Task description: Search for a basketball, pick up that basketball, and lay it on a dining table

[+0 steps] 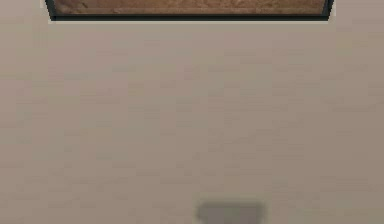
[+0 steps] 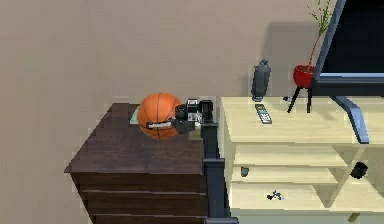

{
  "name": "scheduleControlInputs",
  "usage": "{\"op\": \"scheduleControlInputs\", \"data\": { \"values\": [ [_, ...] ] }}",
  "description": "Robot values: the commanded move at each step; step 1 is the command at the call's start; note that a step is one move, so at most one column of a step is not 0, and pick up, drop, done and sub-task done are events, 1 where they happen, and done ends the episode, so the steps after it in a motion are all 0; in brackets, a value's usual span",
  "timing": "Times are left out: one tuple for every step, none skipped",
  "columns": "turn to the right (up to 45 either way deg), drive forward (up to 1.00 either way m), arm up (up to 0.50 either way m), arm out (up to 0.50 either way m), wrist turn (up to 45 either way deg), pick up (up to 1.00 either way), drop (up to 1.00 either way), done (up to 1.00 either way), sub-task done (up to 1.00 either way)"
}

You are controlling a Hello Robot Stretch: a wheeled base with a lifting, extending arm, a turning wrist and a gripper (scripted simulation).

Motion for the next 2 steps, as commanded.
{"op": "scheduleControlInputs", "data": {
  "values": [
    [0.0, 0.00, 0.20, 0.00, 0.0, 0.00, 0.00, 0.00, 0.00],
    [0.0, 0.00, 0.00, 0.00, -45.0, 0.00, 0.00, 0.00, 0.00]
  ]
}}
